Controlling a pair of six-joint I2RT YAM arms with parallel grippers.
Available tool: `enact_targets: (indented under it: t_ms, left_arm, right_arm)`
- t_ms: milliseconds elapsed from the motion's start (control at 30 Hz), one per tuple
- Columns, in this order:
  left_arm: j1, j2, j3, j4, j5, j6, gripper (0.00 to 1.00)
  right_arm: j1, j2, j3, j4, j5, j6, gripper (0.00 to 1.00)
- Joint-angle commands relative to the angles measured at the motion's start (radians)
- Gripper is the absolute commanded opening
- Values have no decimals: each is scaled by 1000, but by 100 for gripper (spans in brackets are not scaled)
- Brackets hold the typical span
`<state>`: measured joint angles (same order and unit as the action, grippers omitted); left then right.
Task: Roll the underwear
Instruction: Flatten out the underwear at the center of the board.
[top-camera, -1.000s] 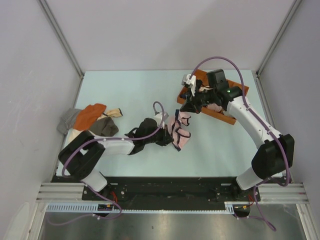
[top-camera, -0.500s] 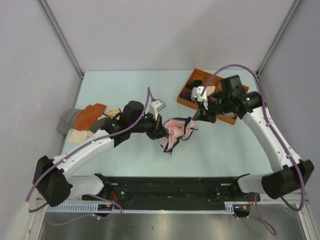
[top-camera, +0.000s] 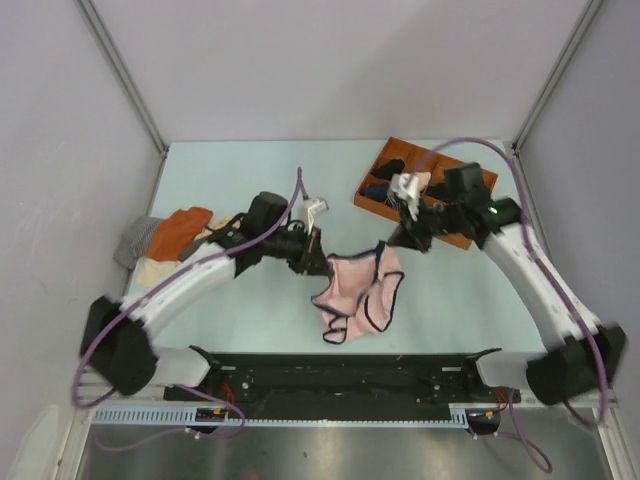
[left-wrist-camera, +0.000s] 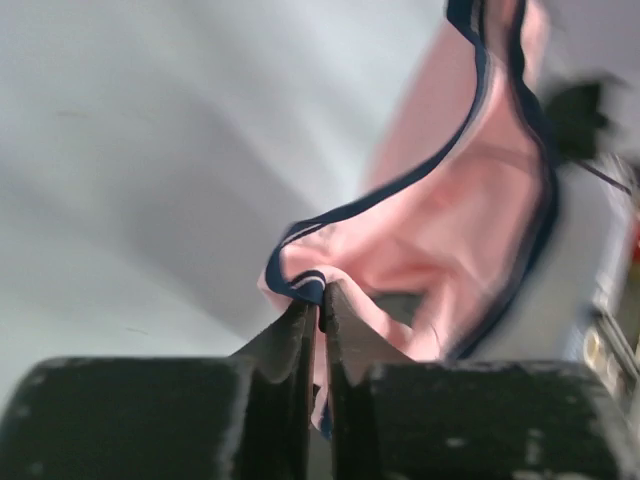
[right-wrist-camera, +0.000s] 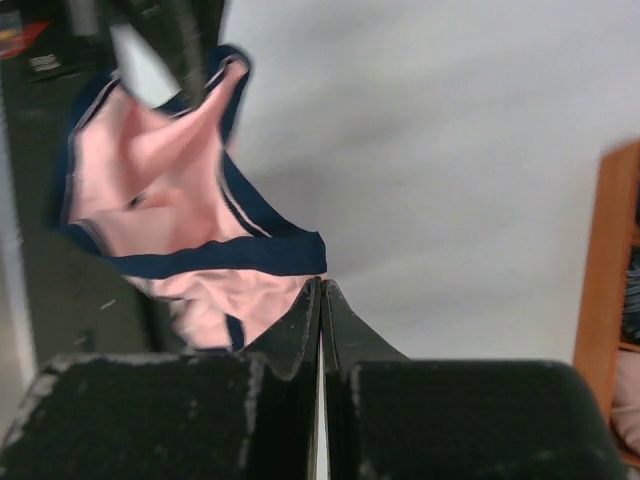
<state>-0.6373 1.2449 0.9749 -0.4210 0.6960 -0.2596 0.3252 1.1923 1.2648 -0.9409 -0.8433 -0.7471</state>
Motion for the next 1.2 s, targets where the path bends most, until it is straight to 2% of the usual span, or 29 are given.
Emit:
enact_targets:
  t_ms: [0,33,67,133,200,267,333,367,400,433,467,533,567,633,667,767,867,967,1167]
  left_arm:
    - [113,351,111,93,-214,-73,19]
    - [120,387,167,106,-277,-81,28]
    - [129,408,189,125,-388,-89,51]
    - [139,419,240,151,-508,-93,59]
    - [156,392,249,168,-611,-78,70]
    - [159,329,242,163,-648,-55,80]
    - [159,279,222,131,-630,-6,84]
    - [159,265,211,116,-601,8,86]
    - [159,255,197,81,-508,32,87]
    - [153,240,168,53,-478,36,87]
    - [143,231,147,32,-455,46,88]
    - [110,197,63,-4,-429,45,88]
    - [102,186,30,1,-421,33,87]
    - [88,168,-56,16,-409,10,84]
    - [85,156,-82,37,-408,-9,83]
    - [83,157,-149,94,-400,-36,80]
    - [83,188,-162,131,-374,-49,76]
    - [83,234,-148,154,-342,-55,72]
    - [82,295,-130,154,-329,-55,71]
  right_arm:
    - [-8,333,-10,506,244,331,0]
    - [4,442,5,545,318,336,4]
    - [27,499,25,588,455,342,8]
    - [22,596,96,597,513,376,16]
    - [-9,607,126,596,503,400,25]
    - [-23,575,127,568,466,388,29]
    - [-51,547,122,527,406,327,35]
    - [-63,523,119,466,307,298,36]
    - [-74,511,114,430,256,254,36]
    - [-92,500,102,385,139,139,36]
    - [-97,477,94,270,83,55,36]
    - [-94,460,56,153,-17,-90,37]
    - [-88,443,39,45,-45,-256,37]
    - [-63,425,-10,-74,-104,-416,37]
    - [-49,414,-60,-105,-114,-572,38]
    - [20,369,-169,-121,-86,-768,46]
    - [116,337,-226,-24,-5,-785,51]
    - [217,340,-277,77,113,-749,51]
    - [293,368,-337,152,202,-752,50]
